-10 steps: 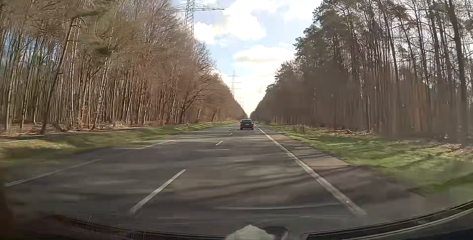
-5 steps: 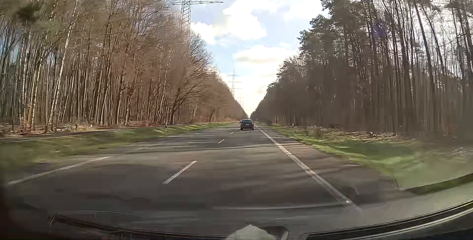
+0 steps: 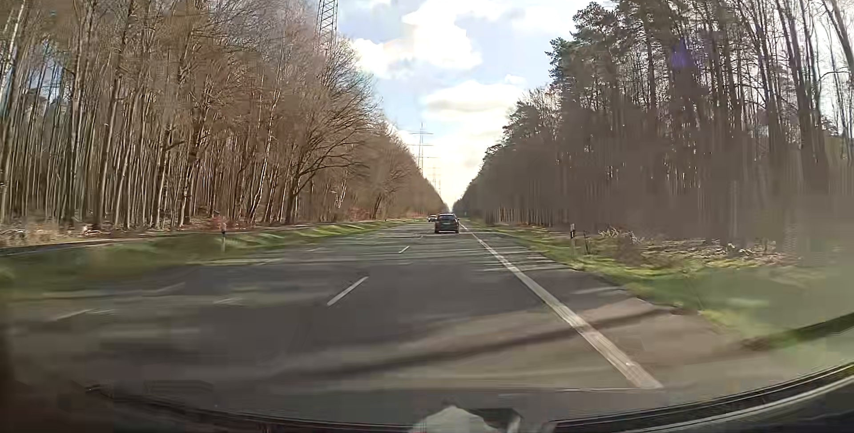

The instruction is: Follow the waypoints while adhering to traffic rules and regulations

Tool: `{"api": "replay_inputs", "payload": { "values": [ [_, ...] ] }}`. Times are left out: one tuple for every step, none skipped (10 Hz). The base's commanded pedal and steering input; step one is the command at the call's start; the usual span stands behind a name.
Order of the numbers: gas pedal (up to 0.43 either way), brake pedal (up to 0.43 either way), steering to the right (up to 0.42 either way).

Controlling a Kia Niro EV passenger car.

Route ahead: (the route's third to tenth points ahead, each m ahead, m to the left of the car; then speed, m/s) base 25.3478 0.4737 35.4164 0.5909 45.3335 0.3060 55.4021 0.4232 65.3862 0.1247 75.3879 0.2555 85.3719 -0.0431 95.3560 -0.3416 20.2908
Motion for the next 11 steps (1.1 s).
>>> {"api": "replay_inputs", "payload": {
  "values": [
    [0.197,0.0,-0.001],
    [0.197,0.0,-0.001],
    [0.197,0.0,-0.001],
    [0.197,0.0,-0.001],
    [0.197,0.0,0.0],
    [0.197,0.0,-0.001],
    [0.197,0.0,-0.001],
    [0.197,0.0,0.0],
    [0.197,0.0,-0.001],
    [0.197,0.0,-0.001],
    [0.197,0.0,-0.001]
  ]
}}
